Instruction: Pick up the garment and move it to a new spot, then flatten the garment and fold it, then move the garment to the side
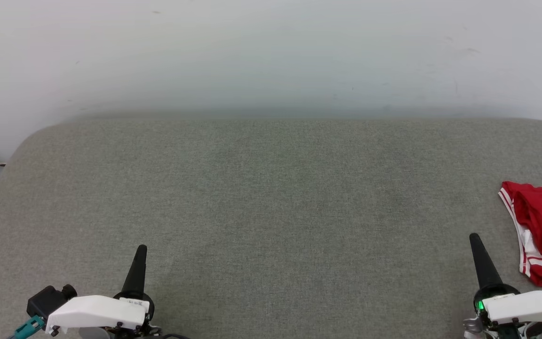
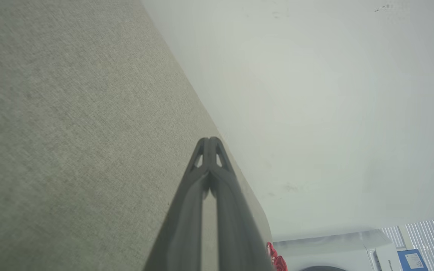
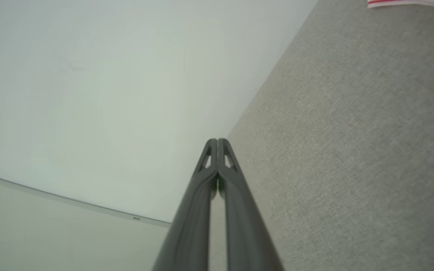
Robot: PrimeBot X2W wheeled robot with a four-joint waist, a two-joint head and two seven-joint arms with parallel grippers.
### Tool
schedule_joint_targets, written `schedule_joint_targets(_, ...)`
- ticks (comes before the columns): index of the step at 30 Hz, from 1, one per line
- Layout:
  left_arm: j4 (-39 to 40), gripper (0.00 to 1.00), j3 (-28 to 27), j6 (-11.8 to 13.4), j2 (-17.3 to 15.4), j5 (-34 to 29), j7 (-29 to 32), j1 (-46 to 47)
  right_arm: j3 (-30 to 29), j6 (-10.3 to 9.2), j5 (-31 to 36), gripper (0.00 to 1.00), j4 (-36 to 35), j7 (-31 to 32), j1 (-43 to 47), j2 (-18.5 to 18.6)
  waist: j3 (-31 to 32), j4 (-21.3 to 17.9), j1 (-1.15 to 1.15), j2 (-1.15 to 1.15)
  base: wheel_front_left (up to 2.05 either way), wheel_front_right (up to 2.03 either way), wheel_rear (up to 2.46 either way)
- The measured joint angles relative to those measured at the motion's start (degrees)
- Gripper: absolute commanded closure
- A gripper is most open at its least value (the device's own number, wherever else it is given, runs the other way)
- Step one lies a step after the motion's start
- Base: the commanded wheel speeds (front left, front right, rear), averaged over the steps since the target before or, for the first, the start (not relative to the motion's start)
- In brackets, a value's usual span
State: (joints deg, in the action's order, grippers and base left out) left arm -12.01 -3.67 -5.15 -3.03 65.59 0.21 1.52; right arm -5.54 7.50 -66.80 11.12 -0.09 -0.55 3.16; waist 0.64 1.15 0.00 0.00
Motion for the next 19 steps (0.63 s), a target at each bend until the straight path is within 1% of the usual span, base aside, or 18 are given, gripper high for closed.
schedule_joint_targets(19,-0.83,1.00,-1.05,-0.92,0.03,10.59,2.57,1.68,-0.21,0.00,-10.21,1.00,1.13,2.48,-2.11,0.00,-0.28,-0.40,0.00,0.00,0.00,0.00,0.00)
